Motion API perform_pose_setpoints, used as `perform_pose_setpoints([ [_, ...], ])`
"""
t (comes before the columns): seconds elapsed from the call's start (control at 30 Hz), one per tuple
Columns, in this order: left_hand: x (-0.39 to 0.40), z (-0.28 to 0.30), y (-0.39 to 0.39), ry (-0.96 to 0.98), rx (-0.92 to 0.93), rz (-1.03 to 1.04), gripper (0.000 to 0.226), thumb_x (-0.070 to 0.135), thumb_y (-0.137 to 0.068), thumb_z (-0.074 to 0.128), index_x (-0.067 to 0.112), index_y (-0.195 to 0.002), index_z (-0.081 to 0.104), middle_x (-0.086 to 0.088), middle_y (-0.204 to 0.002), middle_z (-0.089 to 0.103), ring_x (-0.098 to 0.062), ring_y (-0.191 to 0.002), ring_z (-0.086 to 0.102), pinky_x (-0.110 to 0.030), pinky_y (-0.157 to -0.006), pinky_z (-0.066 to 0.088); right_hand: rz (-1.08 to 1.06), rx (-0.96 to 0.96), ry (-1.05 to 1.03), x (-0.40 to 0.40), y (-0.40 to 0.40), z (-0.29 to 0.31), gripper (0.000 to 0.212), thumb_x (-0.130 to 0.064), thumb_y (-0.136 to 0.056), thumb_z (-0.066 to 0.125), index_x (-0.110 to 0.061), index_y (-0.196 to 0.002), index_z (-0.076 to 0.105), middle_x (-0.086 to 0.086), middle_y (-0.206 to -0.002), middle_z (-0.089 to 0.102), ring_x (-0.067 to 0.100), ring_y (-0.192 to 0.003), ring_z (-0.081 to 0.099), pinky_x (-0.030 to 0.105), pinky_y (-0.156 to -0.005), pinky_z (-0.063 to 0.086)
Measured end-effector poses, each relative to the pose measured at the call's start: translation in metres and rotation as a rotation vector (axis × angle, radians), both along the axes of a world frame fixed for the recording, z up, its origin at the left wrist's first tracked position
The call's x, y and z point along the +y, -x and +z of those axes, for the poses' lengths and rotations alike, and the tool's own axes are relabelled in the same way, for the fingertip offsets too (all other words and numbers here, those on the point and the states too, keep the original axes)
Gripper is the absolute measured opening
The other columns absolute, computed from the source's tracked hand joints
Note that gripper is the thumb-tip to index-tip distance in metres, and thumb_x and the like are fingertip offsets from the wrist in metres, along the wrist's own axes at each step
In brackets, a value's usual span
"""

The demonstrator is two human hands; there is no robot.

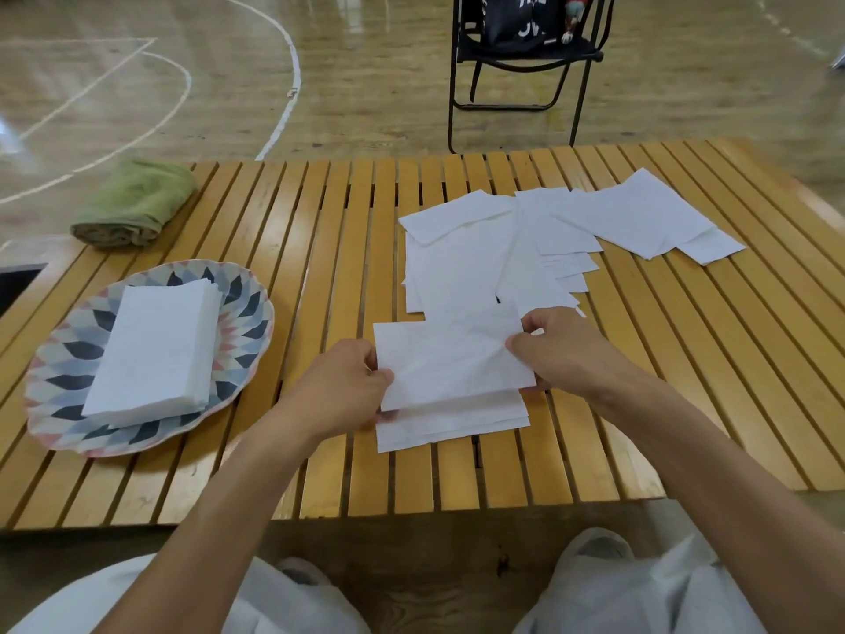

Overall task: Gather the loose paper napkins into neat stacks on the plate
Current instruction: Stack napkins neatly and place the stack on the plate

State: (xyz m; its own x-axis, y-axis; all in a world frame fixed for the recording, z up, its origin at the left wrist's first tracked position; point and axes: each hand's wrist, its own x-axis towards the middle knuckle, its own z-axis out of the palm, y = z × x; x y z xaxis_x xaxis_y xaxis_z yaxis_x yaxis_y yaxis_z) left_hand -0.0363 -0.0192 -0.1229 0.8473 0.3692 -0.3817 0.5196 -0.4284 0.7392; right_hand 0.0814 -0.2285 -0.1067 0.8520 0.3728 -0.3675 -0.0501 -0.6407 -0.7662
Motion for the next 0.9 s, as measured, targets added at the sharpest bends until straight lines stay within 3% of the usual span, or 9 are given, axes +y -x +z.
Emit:
perform_pose_setpoints([
  [0.1, 0.001, 0.001, -0.002, 0.09, 0.029, 0.028, 0.005, 0.019, -0.101, 0.05, 0.023, -0.1, 0.052, 0.003, -0.102, 0.064, -0.018, -0.07, 0.074, -0.027, -0.058, 0.061, -0.014, 0.051, -0.009, 0.003, 0.0, 0.001, 0.022, -0.021, -0.099, 0.053, -0.001, -0.103, 0.06, 0.017, -0.11, 0.065, 0.024, -0.085, 0.072, 0.036, -0.062, 0.064],
  [0.17, 0.002, 0.001, -0.003, 0.101, 0.041, 0.009, 0.009, 0.018, -0.101, 0.048, 0.025, -0.098, 0.051, 0.003, -0.099, 0.065, -0.015, -0.068, 0.074, -0.027, -0.057, 0.06, -0.008, 0.047, 0.005, 0.005, 0.001, 0.003, 0.03, -0.021, -0.098, 0.053, 0.006, -0.11, 0.058, 0.023, -0.113, 0.066, 0.03, -0.086, 0.073, 0.048, -0.073, 0.063],
  [0.3, 0.0, 0.002, -0.001, 0.072, 0.044, -0.031, 0.013, 0.019, -0.101, 0.049, 0.031, -0.094, 0.052, 0.017, -0.1, 0.058, -0.016, -0.077, 0.071, -0.02, -0.055, 0.056, 0.019, 0.028, 0.045, 0.005, 0.004, 0.007, 0.029, -0.023, -0.095, 0.052, 0.005, -0.099, 0.059, 0.023, -0.097, 0.067, 0.037, -0.093, 0.071, 0.062, -0.089, 0.053],
  [0.37, 0.001, 0.003, 0.0, 0.029, 0.049, -0.056, 0.008, 0.021, -0.099, 0.05, 0.026, -0.095, 0.056, 0.014, -0.1, 0.061, -0.014, -0.085, 0.068, -0.032, -0.063, 0.062, 0.026, 0.018, 0.063, 0.004, 0.004, 0.007, 0.033, -0.024, -0.094, 0.055, 0.008, -0.102, 0.059, 0.026, -0.101, 0.069, 0.038, -0.094, 0.07, 0.055, -0.087, 0.056],
  [0.4, 0.001, 0.005, 0.002, -0.017, 0.062, -0.072, 0.007, 0.023, -0.098, 0.052, 0.022, -0.096, 0.058, 0.008, -0.099, 0.065, -0.015, -0.085, 0.069, -0.038, -0.069, 0.063, 0.04, 0.011, 0.073, 0.004, 0.005, 0.006, 0.031, -0.024, -0.093, 0.056, 0.007, -0.1, 0.061, 0.024, -0.095, 0.069, 0.035, -0.086, 0.071, 0.048, -0.078, 0.059],
  [0.47, 0.0, 0.007, 0.004, -0.097, 0.085, -0.093, 0.012, 0.024, -0.096, 0.056, 0.014, -0.098, 0.062, -0.002, -0.098, 0.068, -0.017, -0.085, 0.069, -0.045, -0.077, 0.061, 0.083, -0.017, 0.114, 0.004, 0.005, 0.003, 0.022, -0.023, -0.091, 0.059, -0.002, -0.085, 0.061, 0.012, -0.077, 0.061, 0.021, -0.066, 0.06, 0.032, -0.059, 0.047],
  [0.53, -0.001, 0.008, 0.005, -0.143, 0.09, -0.109, 0.014, 0.024, -0.095, 0.059, 0.011, -0.096, 0.063, -0.003, -0.096, 0.067, -0.016, -0.085, 0.068, -0.043, -0.078, 0.061, 0.121, -0.044, 0.158, 0.005, 0.006, 0.0, 0.018, -0.021, -0.091, 0.061, -0.011, -0.077, 0.056, 0.005, -0.07, 0.05, 0.016, -0.06, 0.047, 0.025, -0.053, 0.036],
  [0.7, -0.001, 0.008, 0.005, -0.188, 0.107, -0.123, 0.019, 0.029, -0.093, 0.061, 0.011, -0.088, 0.064, 0.001, -0.089, 0.066, -0.013, -0.081, 0.065, -0.026, -0.065, 0.052, 0.153, -0.099, 0.204, 0.006, 0.005, -0.005, 0.026, -0.022, -0.091, 0.061, -0.014, -0.07, 0.049, 0.002, -0.066, 0.044, 0.014, -0.058, 0.042, 0.024, -0.053, 0.031],
  [0.9, -0.001, 0.007, 0.007, -0.202, 0.131, -0.144, 0.024, 0.034, -0.092, 0.059, 0.013, -0.08, 0.062, -0.001, -0.085, 0.065, -0.014, -0.074, 0.063, -0.022, -0.059, 0.041, 0.197, -0.103, 0.245, 0.006, 0.004, -0.008, 0.023, -0.027, -0.092, 0.062, -0.014, -0.074, 0.056, 0.005, -0.077, 0.054, 0.016, -0.069, 0.053, 0.028, -0.061, 0.038],
])
